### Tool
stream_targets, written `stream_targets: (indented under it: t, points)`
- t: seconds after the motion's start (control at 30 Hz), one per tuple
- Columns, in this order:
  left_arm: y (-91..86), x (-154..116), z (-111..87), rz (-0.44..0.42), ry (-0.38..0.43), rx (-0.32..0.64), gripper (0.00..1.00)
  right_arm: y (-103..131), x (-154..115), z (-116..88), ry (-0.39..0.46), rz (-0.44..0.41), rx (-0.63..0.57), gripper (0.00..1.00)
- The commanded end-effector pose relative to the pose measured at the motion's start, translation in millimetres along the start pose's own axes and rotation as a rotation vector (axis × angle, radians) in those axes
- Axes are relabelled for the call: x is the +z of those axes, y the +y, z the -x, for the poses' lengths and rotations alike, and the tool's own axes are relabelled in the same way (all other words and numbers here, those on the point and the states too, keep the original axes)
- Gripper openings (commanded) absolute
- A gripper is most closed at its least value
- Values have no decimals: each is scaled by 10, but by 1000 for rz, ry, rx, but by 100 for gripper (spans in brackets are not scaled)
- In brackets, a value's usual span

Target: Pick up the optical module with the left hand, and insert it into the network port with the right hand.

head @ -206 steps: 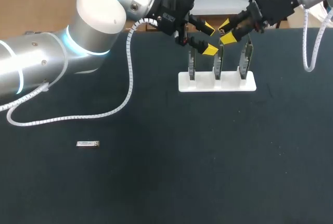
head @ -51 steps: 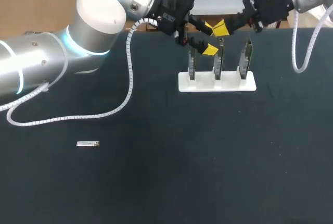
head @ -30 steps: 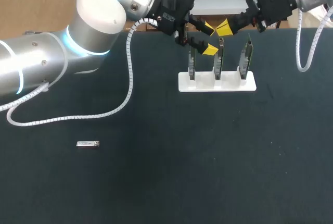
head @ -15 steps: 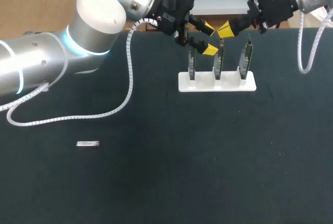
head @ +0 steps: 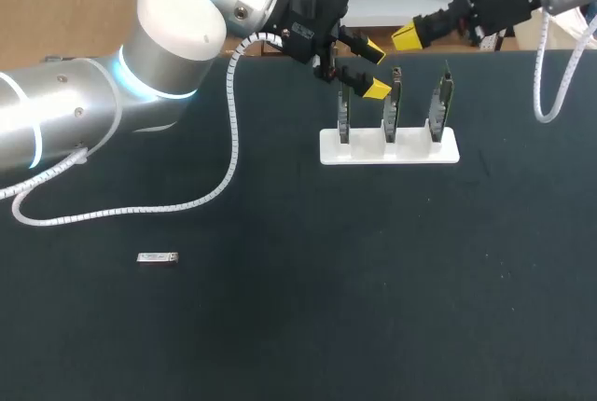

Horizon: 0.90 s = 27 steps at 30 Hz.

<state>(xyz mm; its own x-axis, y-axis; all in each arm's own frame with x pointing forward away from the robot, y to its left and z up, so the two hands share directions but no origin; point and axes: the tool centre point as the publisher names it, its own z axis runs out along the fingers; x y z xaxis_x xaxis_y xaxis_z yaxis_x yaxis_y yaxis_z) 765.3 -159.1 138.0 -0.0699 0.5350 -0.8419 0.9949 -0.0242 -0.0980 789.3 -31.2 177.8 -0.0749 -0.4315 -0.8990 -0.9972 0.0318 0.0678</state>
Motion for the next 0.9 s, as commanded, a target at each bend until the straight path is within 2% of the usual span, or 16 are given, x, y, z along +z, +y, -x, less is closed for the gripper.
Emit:
stream_targets:
  t: [0.03, 0.23, 0.3, 0.47, 0.6, 0.9]
  points:
    - [5, 2, 7, -1, 3, -1, 100, 75, -162, 39, -7, -11, -9, 0]
    - [5, 2, 7, -1, 3, -1, 100, 132, -426, 19, -6, -16, -17, 0]
    - [5, 2, 7, -1, 3, -1, 100, 149, -530, -25, 4, -41, -10, 0]
    - [5, 2, 7, -1, 3, -1, 100, 181, -721, -130, 14, -42, 10, 0]
    - [5, 2, 7, -1, 3, -1, 100, 219, -817, -240, 19, -4, 24, 0]
    - [5, 2, 7, -1, 3, -1, 100, 365, -948, -431, 31, 13, 38, 0]
